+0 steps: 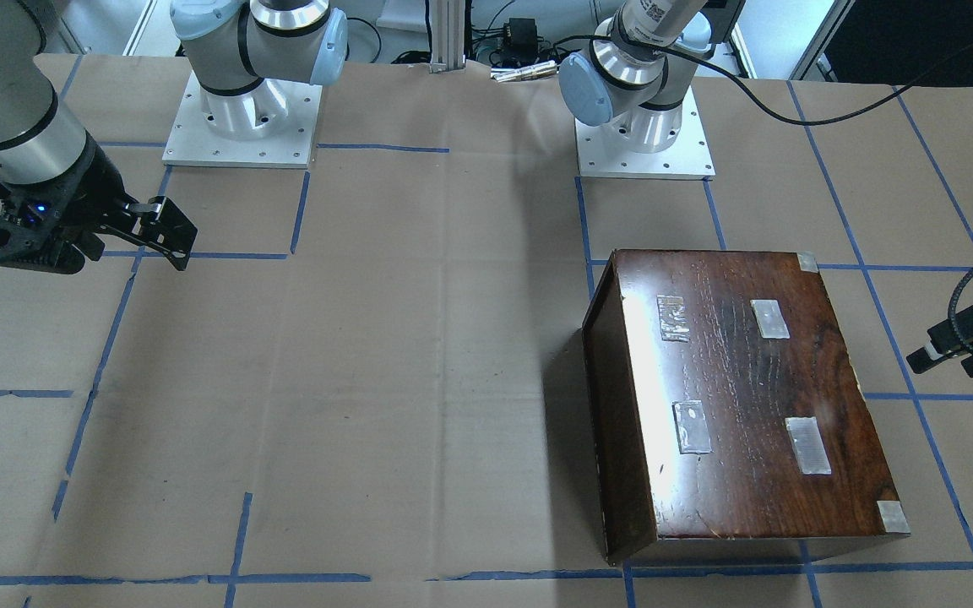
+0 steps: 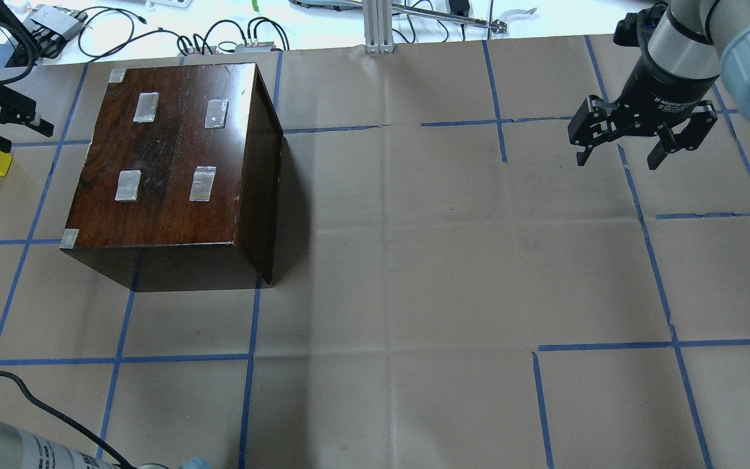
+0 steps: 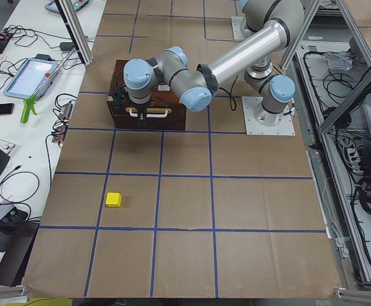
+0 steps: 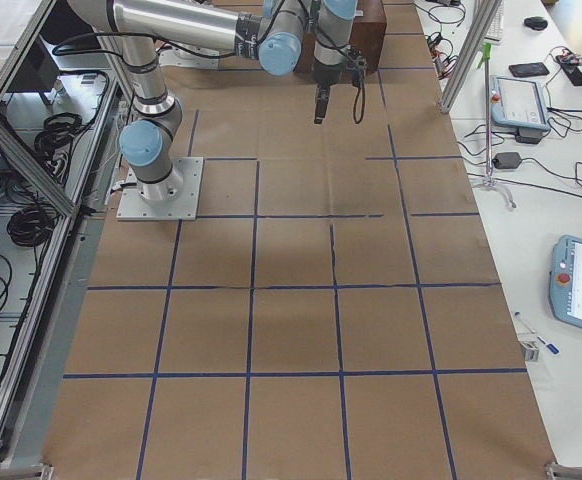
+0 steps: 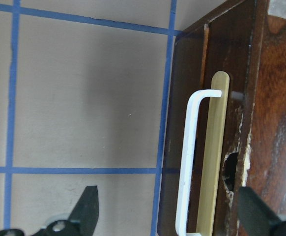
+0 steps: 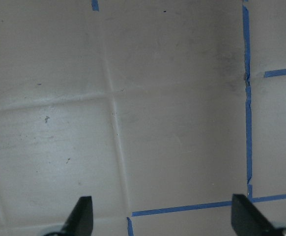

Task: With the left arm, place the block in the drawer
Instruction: 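Lower the left gripper and grasp the white drawer handle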

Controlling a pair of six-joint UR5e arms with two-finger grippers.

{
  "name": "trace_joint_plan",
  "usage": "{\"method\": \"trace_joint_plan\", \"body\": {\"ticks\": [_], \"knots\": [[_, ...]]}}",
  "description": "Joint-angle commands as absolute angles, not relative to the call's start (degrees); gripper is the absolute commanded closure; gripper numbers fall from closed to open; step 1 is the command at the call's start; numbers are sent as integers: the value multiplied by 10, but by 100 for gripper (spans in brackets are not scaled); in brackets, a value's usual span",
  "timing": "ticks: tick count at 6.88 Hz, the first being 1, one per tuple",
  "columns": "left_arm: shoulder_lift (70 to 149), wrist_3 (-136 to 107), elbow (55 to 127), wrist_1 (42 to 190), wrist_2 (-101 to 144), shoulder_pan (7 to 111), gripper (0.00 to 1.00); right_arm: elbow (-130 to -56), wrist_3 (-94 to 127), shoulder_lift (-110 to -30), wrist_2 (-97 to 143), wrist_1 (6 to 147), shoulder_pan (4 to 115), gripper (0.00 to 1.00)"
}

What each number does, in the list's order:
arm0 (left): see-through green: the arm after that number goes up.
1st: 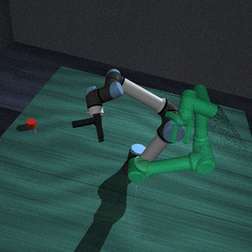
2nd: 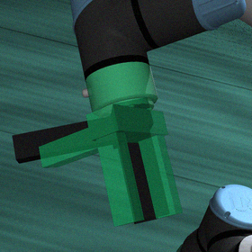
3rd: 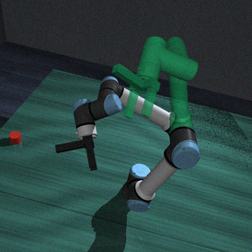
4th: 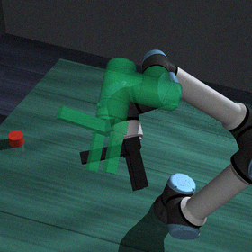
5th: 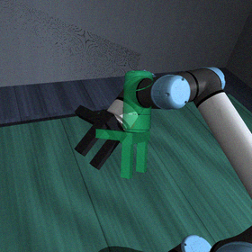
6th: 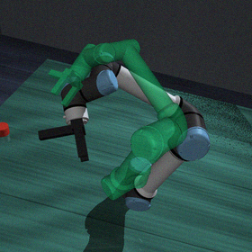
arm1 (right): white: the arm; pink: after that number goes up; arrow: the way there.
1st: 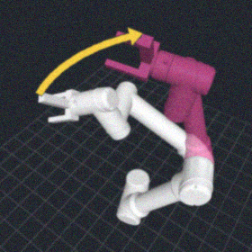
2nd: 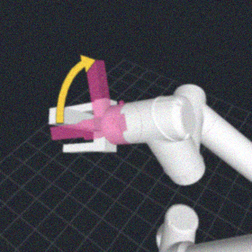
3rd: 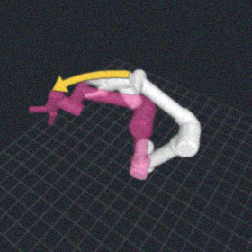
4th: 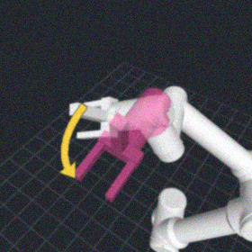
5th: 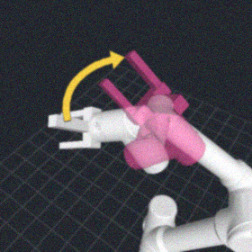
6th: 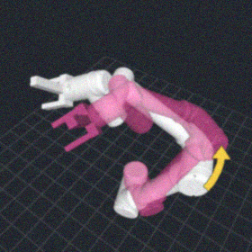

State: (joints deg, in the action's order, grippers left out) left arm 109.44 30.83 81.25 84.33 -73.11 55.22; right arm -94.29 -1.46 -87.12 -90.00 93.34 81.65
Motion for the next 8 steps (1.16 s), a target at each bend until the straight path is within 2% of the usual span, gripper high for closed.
{"method": "trace_joint_plan", "body": {"ticks": [1,8], "knots": [[1122,310,814,839,-730,567,2,-942,-15,-872,-900,933,817,0],[1175,328,816,833,-734,573,2,-943,-15,-872,-900,933,817,0]]}}
